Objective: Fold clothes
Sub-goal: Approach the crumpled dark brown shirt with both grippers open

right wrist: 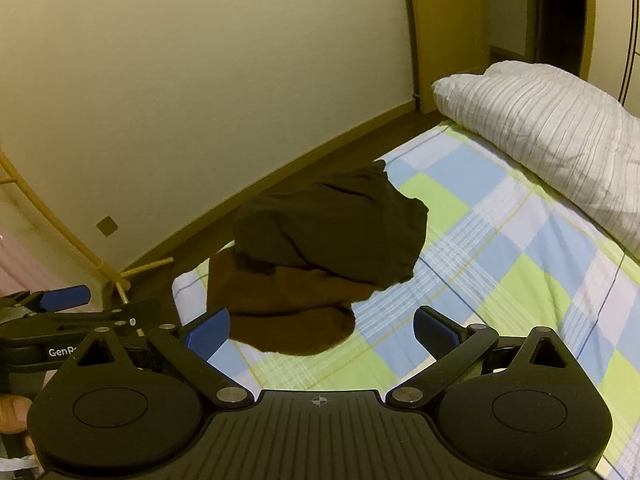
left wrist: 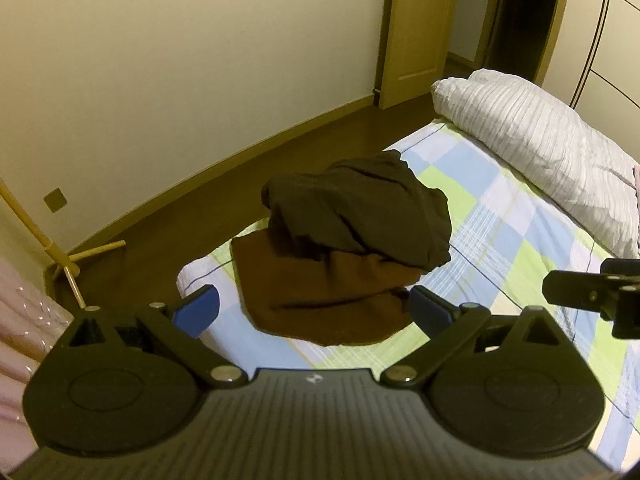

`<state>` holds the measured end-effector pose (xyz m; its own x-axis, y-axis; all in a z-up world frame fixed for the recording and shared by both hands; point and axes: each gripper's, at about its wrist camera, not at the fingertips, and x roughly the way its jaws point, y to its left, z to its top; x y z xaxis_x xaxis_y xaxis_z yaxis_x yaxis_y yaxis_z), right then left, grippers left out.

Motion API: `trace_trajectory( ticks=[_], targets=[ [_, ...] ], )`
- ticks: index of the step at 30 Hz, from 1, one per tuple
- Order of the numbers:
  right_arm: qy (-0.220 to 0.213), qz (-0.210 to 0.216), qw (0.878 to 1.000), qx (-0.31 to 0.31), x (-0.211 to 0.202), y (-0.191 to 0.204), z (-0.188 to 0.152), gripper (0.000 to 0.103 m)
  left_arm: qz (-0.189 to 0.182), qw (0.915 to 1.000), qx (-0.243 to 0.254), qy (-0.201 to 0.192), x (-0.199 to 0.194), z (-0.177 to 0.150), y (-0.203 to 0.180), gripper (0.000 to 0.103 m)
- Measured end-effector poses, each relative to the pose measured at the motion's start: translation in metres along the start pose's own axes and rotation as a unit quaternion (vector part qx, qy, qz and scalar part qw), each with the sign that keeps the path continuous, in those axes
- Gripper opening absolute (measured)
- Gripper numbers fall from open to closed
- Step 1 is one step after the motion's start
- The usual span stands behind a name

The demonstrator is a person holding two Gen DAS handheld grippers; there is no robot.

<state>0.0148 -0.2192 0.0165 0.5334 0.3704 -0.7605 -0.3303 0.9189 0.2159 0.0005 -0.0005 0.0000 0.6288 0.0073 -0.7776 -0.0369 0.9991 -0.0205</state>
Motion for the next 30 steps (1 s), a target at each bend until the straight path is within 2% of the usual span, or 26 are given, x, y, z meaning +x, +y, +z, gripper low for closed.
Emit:
trace_trajectory(
  ticks=[11,30],
  targets=[
    [0.006,0.006,1.0,0.005,0.004,-0.003,-0.002,0.101,0.001,1.0,0.007,-0.001,0.0,-0.008,-0.011,0.099],
    [0.006,0.005,1.0,-0.001,0.001,-0.003,-0.005,0.101,-0.004,1.0,-0.003,0.003,-0.003,-0.006,-0.006,0.099]
  ],
)
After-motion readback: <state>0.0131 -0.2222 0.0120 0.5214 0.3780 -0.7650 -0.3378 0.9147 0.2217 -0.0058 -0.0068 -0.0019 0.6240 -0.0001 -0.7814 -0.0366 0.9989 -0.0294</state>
